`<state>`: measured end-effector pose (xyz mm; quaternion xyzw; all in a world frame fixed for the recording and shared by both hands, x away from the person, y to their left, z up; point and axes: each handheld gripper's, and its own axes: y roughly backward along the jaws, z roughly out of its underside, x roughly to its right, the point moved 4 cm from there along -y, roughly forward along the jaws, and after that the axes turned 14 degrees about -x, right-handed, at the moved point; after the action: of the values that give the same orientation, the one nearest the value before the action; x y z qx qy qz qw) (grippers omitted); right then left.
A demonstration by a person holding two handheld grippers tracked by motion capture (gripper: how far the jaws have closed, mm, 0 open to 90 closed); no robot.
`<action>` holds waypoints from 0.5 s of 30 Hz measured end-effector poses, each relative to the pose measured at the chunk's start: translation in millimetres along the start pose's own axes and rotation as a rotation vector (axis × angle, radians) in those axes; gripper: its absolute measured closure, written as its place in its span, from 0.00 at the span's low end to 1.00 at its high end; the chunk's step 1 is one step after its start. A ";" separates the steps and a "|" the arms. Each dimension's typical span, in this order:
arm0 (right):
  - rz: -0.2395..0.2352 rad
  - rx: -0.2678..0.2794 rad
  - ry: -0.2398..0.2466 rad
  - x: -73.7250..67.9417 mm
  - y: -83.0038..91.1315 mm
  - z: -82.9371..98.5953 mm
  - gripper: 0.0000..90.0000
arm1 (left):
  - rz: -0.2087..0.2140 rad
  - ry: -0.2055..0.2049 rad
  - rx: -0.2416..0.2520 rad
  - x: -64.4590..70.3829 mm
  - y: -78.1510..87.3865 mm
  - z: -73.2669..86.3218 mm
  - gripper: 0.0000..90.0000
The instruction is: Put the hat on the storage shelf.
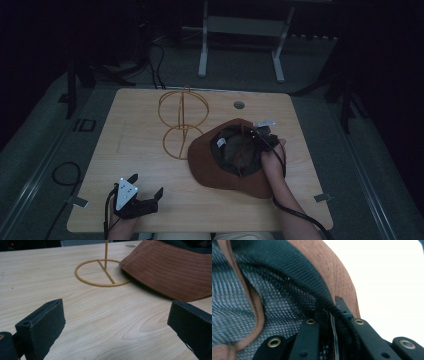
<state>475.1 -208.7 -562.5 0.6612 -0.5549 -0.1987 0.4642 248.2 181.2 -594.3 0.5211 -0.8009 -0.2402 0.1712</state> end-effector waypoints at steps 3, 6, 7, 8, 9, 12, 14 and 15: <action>-0.021 0.055 -0.029 10.9 15.0 -2.3 0.93 | 0.021 0.011 -0.013 1.4 -0.3 -0.3 0.02; -0.040 0.085 -0.044 17.6 22.7 -2.5 0.93 | 0.035 0.016 -0.029 3.4 -0.7 -0.9 0.04; -0.042 0.093 -0.049 20.9 26.3 -2.3 0.93 | 0.035 0.019 -0.039 4.3 -1.1 -1.1 0.04; -0.048 0.107 -0.056 24.5 30.5 -1.9 0.93 | 0.044 0.021 -0.044 5.1 -1.6 -1.3 0.04; -0.055 0.120 -0.069 27.9 34.9 -1.3 0.93 | 0.047 0.020 -0.039 5.9 -1.4 -1.5 0.04; -0.048 0.157 -0.072 35.8 48.9 0.2 0.93 | 0.048 0.014 -0.043 9.1 -1.3 -3.3 0.04; -0.044 0.192 -0.079 42.6 62.3 1.0 0.93 | 0.054 0.009 -0.058 11.3 -2.0 -4.8 0.04; -0.046 0.201 -0.081 44.9 66.5 1.3 0.93 | 0.062 0.011 -0.059 12.9 -2.0 -5.7 0.04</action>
<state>451.3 -247.3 -496.4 0.7084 -0.5749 -0.1794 0.3682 247.6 167.5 -590.5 0.4921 -0.8082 -0.2556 0.1982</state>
